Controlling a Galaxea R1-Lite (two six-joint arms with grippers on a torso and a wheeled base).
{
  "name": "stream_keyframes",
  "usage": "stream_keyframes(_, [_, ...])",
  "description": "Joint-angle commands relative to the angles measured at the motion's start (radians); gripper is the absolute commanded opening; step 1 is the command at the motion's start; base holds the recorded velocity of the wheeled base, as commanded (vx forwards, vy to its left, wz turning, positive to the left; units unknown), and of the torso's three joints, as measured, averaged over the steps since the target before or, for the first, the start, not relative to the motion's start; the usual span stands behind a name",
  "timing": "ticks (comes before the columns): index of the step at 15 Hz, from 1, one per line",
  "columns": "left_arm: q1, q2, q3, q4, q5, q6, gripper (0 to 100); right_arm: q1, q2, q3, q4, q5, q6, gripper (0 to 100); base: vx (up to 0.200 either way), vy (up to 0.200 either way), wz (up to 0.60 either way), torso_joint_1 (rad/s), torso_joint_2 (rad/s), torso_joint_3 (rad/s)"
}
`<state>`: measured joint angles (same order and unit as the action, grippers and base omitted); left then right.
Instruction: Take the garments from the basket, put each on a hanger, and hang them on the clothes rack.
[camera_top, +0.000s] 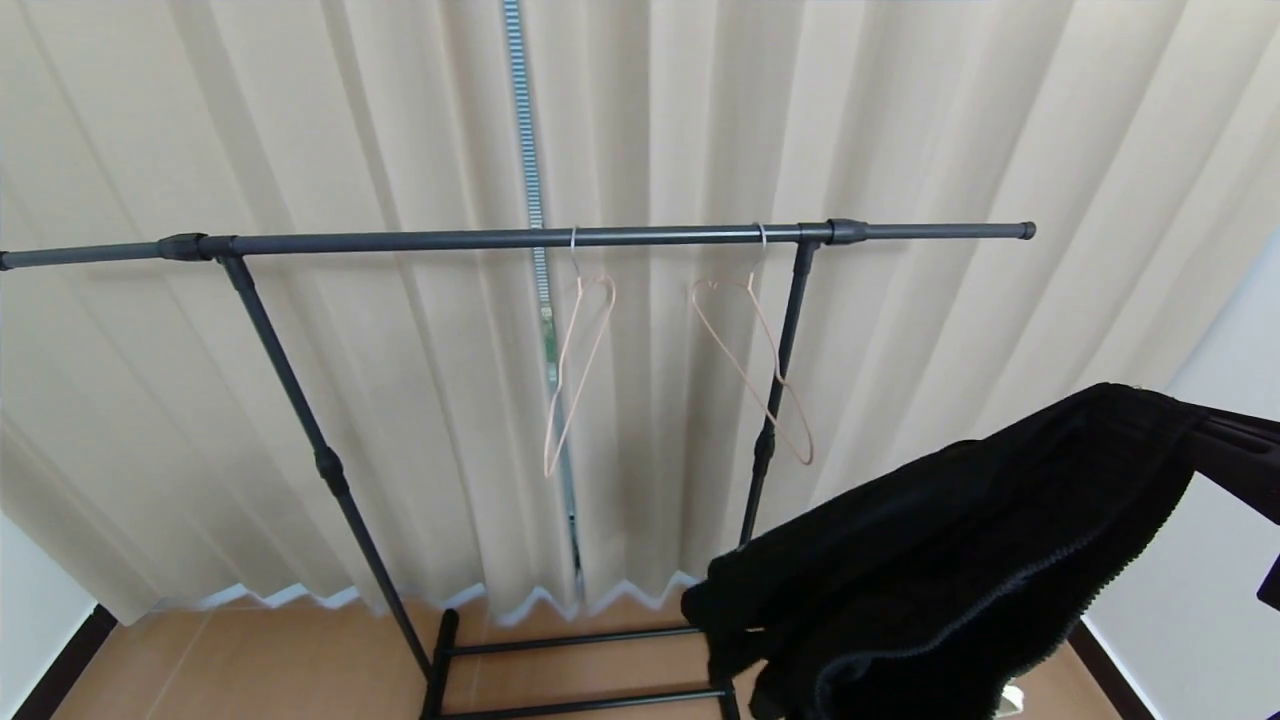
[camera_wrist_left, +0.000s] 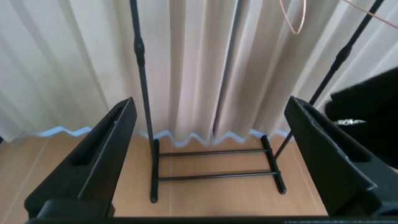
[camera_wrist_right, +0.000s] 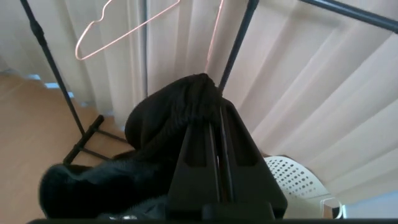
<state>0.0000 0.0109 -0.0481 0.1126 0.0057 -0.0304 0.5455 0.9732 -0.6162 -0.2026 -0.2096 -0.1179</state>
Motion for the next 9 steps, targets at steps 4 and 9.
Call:
stream_keyframes(4, [0.002, 0.001, 0.001, -0.001, 0.0, 0.0, 100, 0.001, 0.004, 0.007, 0.0, 0.001, 0.0, 0, -0.2, 0.0, 0.0, 0.001, 0.01, 0.0])
stream_keyframes(9, [0.002, 0.001, 0.001, -0.001, -0.001, 0.003, 100, 0.001, 0.007, 0.012, 0.0, 0.001, 0.0, 0, -0.04, 0.0, 0.0, -0.002, 0.0, 0.0])
